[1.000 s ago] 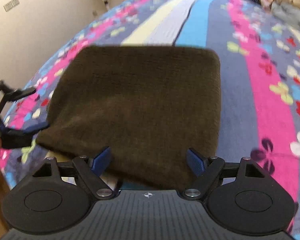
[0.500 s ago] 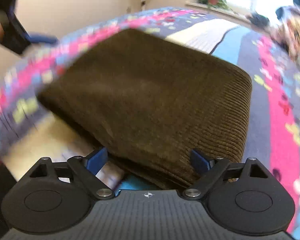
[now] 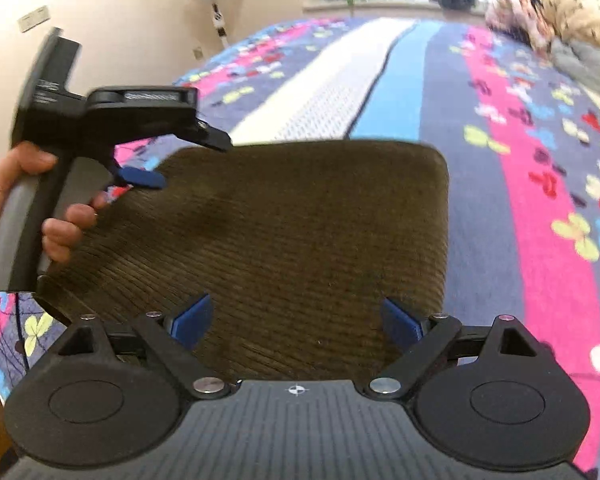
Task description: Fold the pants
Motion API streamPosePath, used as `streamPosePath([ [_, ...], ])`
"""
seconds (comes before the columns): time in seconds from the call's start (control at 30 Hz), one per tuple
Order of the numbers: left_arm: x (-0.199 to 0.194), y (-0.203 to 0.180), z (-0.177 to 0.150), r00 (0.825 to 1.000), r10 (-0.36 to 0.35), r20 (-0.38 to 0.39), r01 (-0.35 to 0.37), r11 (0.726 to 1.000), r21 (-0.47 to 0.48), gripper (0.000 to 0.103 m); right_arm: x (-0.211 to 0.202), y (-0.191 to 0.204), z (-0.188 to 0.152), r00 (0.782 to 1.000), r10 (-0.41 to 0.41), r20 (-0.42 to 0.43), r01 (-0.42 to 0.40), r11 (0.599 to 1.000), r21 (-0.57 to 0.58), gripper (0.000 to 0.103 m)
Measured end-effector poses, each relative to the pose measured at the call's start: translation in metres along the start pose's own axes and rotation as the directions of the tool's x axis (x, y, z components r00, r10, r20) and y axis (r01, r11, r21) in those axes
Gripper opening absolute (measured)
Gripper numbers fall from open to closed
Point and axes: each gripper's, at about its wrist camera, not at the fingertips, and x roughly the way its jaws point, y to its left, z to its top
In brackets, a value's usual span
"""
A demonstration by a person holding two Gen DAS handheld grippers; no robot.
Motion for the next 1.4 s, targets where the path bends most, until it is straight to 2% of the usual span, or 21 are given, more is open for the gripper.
streamPosePath([
  [0.1,-0.026,-0.012,-0.011,0.998,0.055,0.024,-0.055,0.998,0.013,0.103,-0.005,0.005,-0.005,1.0,0.02,0.022,-0.02,1.0,-0.004,0.092],
  [0.17,-0.043,-0.014,-0.023,0.996,0.088,0.033,-0.089,0.996,0.009,0.103,-0.003,0.011,-0.015,0.999,0.03,-0.021,-0.03,0.998,-0.047,0.092],
  [0.23,-0.059,-0.012,-0.038,0.992,0.123,0.036,-0.123,0.992,0.004,0.103,0.001,0.023,-0.037,0.999,-0.003,-0.054,-0.004,0.993,-0.121,0.092],
  [0.3,-0.068,-0.006,-0.054,0.98,0.195,0.03,-0.196,0.981,0.014,0.103,-0.001,0.031,-0.054,1.0,-0.025,0.012,0.027,0.981,-0.19,0.092],
  [0.4,-0.078,0.007,-0.074,0.963,0.27,-0.008,-0.27,0.963,0.019,0.103,-0.001,0.029,-0.051,1.0,-0.027,0.004,0.027,0.989,-0.143,0.092],
  [0.53,-0.101,0.017,-0.091,0.955,0.295,-0.011,-0.295,0.955,0.005,0.103,-0.018,0.031,-0.043,0.999,-0.005,-0.042,0.0,0.991,-0.132,0.092],
  [0.73,-0.142,-0.001,-0.113,0.941,0.339,0.013,-0.339,0.941,0.024,0.103,-0.081,0.031,-0.047,0.998,0.055,0.013,-0.054,0.996,-0.067,0.094],
  [0.9,-0.164,-0.029,-0.133,0.942,0.335,0.012,-0.335,0.941,0.049,0.103,-0.116,0.027,-0.048,0.995,0.055,0.086,-0.048,0.995,-0.083,0.097],
  [1.17,-0.169,-0.033,-0.134,0.939,0.344,0.008,-0.344,0.938,0.051,0.103,-0.118,-0.004,-0.047,0.997,0.016,0.071,-0.02,0.998,0.055,0.098],
  [1.4,-0.152,-0.006,-0.111,0.942,0.335,-0.012,-0.335,0.942,0.01,0.103,-0.104,-0.011,-0.048,0.999,0.007,0.048,-0.01,0.997,0.077,0.098],
])
